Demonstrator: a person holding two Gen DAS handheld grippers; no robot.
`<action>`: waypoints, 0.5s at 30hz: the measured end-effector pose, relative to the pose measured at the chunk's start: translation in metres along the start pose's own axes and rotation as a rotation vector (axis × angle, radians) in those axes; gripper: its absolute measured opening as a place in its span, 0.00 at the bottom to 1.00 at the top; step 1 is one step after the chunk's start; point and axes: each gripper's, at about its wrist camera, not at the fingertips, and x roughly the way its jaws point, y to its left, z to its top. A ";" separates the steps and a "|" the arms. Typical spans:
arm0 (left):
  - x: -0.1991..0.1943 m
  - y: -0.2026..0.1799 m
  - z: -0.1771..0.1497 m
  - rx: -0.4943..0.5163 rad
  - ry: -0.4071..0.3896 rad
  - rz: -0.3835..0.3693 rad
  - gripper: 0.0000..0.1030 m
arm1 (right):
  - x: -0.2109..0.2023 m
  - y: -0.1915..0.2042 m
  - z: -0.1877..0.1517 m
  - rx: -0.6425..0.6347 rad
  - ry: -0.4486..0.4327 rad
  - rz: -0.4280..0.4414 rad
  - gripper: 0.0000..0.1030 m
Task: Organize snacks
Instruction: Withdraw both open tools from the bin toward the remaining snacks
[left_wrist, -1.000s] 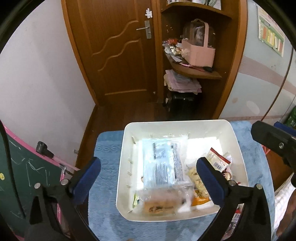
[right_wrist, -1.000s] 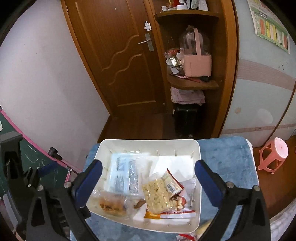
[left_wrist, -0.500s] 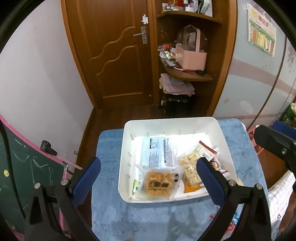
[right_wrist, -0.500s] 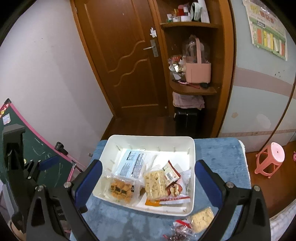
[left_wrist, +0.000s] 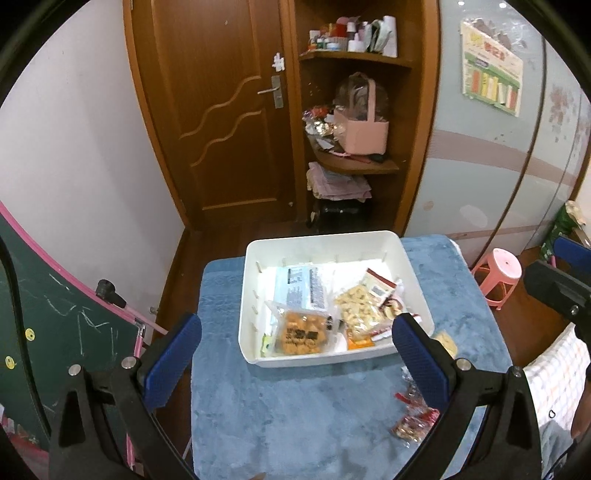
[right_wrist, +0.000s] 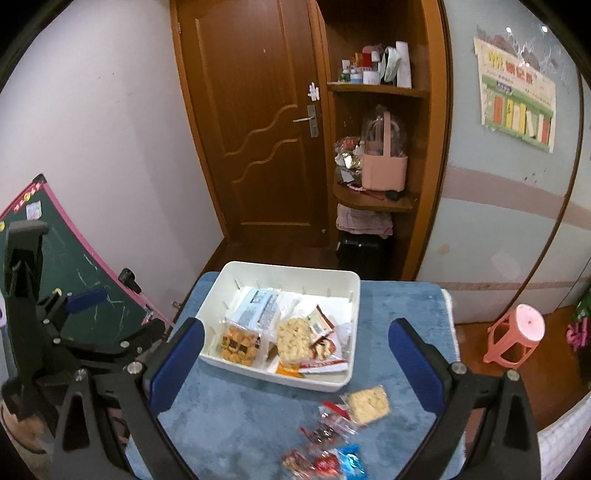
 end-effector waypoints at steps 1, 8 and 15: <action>-0.006 -0.003 -0.004 0.000 -0.004 -0.003 1.00 | -0.006 -0.001 -0.003 -0.012 -0.003 -0.004 0.98; -0.028 -0.031 -0.027 0.005 -0.033 -0.003 1.00 | -0.041 -0.006 -0.034 -0.091 -0.053 -0.070 0.98; -0.017 -0.062 -0.064 0.003 0.005 -0.094 1.00 | -0.047 -0.037 -0.082 -0.054 -0.051 -0.121 0.98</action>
